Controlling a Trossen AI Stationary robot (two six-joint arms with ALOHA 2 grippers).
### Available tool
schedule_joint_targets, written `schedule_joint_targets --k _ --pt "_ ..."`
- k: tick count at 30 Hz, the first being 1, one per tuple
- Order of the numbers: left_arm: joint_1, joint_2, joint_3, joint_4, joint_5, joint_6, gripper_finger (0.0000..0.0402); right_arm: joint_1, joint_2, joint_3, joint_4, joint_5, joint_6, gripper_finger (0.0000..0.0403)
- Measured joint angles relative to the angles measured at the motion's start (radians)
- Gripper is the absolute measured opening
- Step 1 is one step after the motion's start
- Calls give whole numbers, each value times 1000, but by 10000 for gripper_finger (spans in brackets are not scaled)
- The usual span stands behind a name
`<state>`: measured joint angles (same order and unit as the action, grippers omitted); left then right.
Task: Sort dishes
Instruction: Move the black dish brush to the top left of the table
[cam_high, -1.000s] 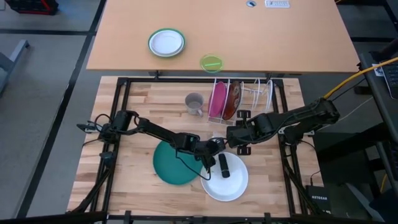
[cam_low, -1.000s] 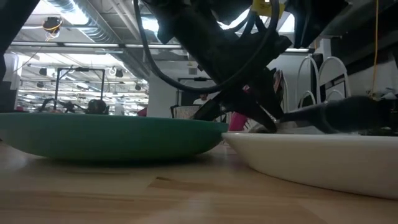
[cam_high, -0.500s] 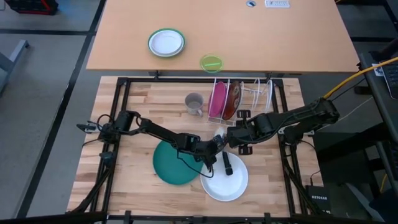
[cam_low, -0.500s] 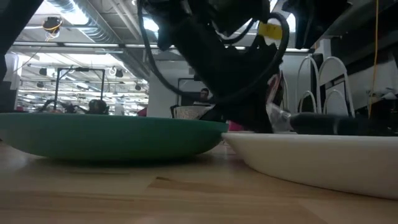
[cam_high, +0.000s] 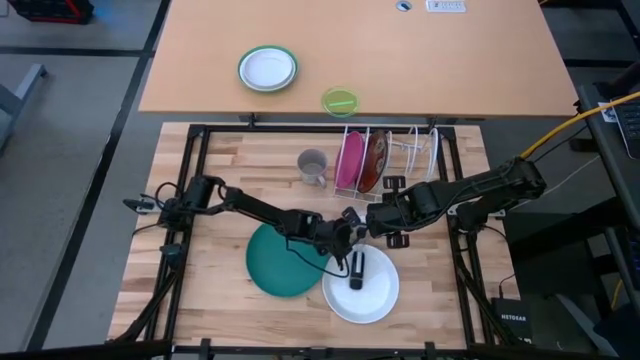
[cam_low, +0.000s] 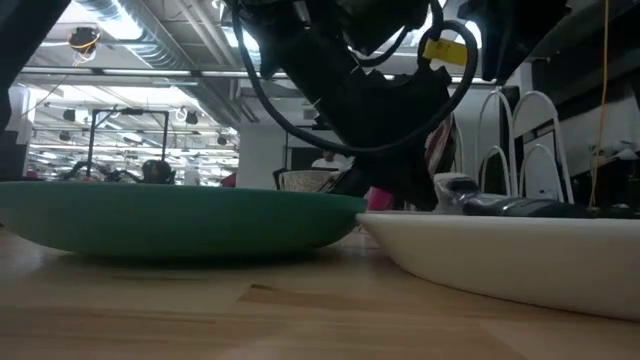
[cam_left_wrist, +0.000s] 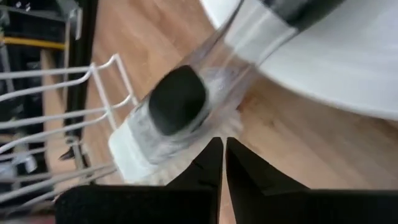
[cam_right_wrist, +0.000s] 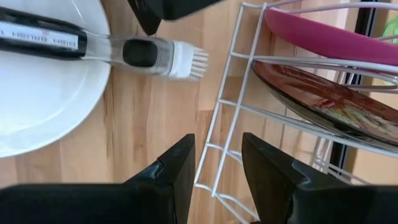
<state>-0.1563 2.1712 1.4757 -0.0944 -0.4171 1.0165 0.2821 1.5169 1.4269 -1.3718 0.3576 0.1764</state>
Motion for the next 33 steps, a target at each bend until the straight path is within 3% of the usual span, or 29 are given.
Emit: schedule_joint_targets --k 5,15,20,25,33 --pt "-28 -1 0 0 -137 4 27 0 0 0 -12 0 -2 136" --pt "-83 -2 1 25 -145 113 132 0 0 0 -18 0 -2 136" --pt "-93 -2 2 86 -80 212 169 0 0 0 -18 0 -2 136" --pt "-70 -2 2 97 33 286 179 0 0 0 -18 -4 -2 136" --pt "-19 -2 2 98 48 498 180 0 -1 0 -18 -10 -2 136"
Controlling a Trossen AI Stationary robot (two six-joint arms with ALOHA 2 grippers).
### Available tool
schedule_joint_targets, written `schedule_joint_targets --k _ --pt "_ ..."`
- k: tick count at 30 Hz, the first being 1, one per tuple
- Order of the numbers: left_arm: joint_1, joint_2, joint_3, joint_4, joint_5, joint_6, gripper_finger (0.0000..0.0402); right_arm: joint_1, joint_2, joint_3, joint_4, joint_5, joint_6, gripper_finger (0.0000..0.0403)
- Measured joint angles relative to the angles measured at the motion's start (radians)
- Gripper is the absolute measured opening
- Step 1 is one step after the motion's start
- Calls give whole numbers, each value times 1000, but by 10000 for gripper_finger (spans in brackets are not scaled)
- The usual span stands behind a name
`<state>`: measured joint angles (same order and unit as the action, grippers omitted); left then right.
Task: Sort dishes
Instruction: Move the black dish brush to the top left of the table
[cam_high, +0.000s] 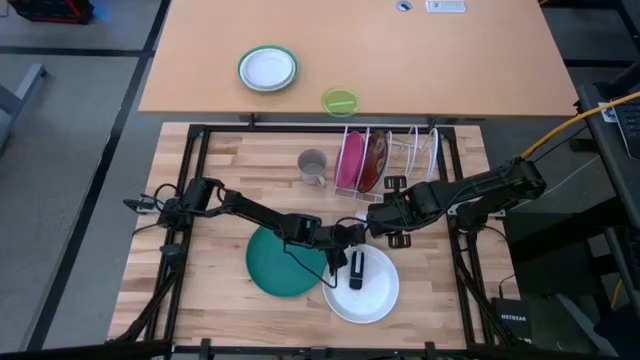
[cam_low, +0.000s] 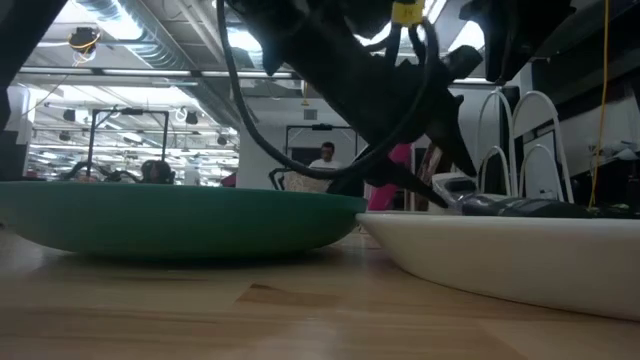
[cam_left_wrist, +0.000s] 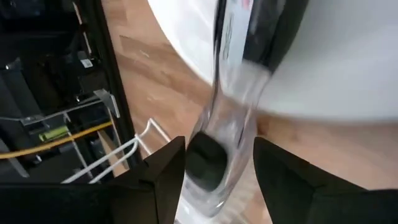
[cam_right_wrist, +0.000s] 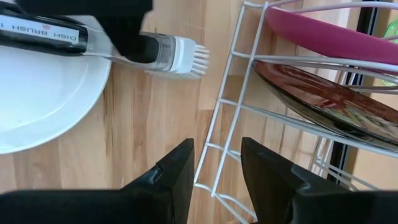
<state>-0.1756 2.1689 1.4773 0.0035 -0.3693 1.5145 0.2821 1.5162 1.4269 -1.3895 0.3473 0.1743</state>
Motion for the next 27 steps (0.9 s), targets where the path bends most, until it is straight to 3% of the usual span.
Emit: schedule_joint_targets --k 9,27 --pt "15 0 0 -17 120 199 180 0 0 0 0 3 0 136" --pt "33 32 3 48 184 278 180 0 0 0 4 27 0 136"
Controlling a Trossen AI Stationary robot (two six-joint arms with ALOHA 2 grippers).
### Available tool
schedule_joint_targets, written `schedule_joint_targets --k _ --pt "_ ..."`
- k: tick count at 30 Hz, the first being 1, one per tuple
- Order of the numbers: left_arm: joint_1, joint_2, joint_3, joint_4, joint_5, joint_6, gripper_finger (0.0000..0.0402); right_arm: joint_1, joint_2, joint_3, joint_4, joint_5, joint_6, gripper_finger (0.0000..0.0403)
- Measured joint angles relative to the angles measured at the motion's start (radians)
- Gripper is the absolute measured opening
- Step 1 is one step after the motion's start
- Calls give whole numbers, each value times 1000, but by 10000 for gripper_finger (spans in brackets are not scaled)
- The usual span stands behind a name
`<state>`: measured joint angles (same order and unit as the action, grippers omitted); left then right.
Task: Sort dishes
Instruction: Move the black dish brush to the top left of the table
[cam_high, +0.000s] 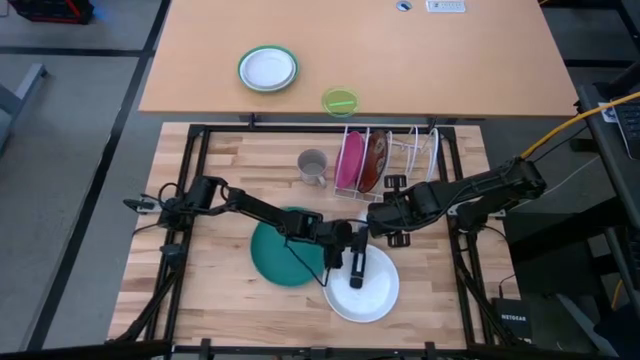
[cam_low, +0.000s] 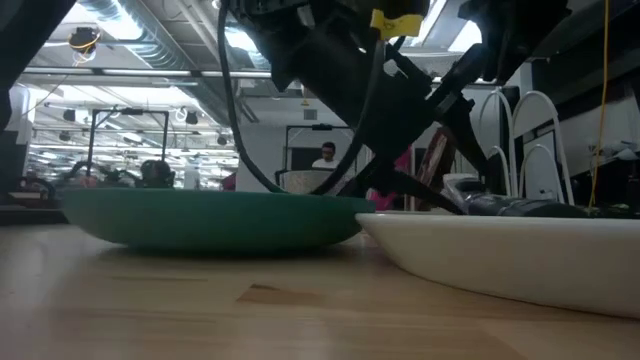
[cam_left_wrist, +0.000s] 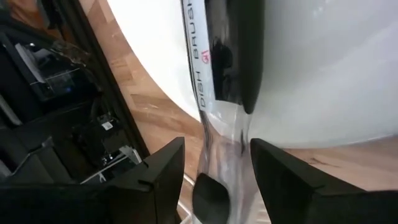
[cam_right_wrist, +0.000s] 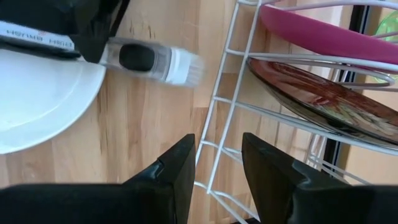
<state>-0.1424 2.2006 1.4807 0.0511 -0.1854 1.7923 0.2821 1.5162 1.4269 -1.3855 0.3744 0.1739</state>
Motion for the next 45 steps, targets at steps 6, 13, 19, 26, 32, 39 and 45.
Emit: schedule_joint_targets --k 6,13,19,26,32,39,45 --pt "7 1 0 1 12 22 180 0 0 0 0 7 0 136" --pt "5 1 -1 8 1 14 180 0 0 0 0 -35 9 136" --pt "-26 2 -4 103 -103 -63 180 30 0 -13 3 -67 -4 136" --pt "-73 2 -4 107 -296 -180 180 129 0 -50 9 -61 -124 136" --pt "-106 2 -4 105 -517 -297 180 200 0 -116 121 -41 -246 136" --pt "-129 -30 -3 -161 -824 -624 180 208 0 -237 314 -99 -514 136" --pt "-148 -122 -3 -610 -811 -1150 180 178 0 -314 433 -122 -709 136"
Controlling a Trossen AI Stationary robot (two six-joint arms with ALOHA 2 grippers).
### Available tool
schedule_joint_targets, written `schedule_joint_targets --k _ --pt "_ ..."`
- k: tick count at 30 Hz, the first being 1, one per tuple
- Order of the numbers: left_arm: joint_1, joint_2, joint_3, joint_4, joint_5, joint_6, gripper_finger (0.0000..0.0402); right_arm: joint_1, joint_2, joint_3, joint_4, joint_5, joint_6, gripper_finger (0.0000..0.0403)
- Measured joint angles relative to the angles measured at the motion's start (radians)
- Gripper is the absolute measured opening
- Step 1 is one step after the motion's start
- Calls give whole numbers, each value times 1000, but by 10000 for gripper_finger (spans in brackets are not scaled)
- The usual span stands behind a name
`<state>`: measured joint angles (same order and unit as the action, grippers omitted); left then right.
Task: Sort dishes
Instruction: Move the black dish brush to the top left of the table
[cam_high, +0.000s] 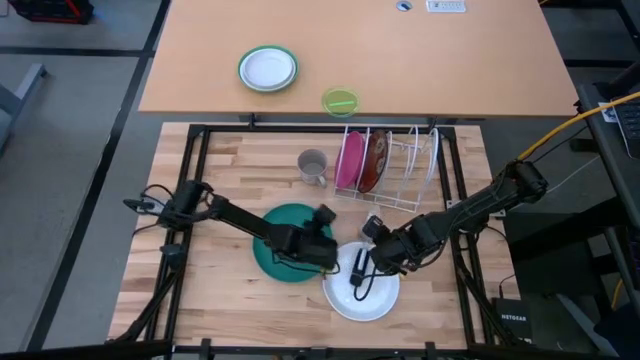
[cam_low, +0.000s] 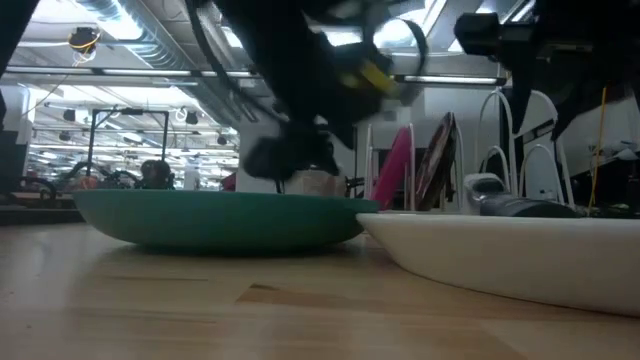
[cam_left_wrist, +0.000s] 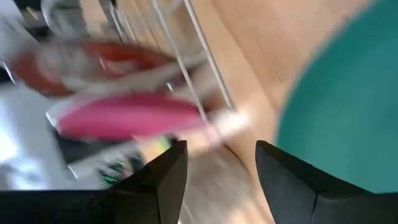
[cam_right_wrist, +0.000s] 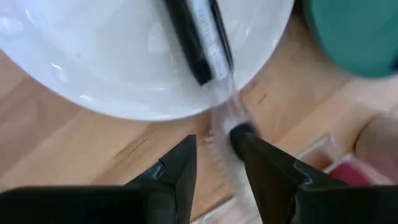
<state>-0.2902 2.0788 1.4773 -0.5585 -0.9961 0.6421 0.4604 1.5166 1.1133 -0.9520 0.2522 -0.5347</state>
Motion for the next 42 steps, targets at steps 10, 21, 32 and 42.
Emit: schedule_joint_targets --k 10,21,32,42 --pt "-32 -163 1 -364 271 -571 180 -107 22 -59 187 -128 -264 136" --pt "-48 -187 1 -435 305 -663 180 -180 158 -59 194 -193 -420 136" --pt "-48 -186 1 -433 306 -661 180 -179 214 -56 211 -147 -495 135" --pt "-48 -186 1 -429 305 -663 180 -179 213 -26 220 -130 -493 91"
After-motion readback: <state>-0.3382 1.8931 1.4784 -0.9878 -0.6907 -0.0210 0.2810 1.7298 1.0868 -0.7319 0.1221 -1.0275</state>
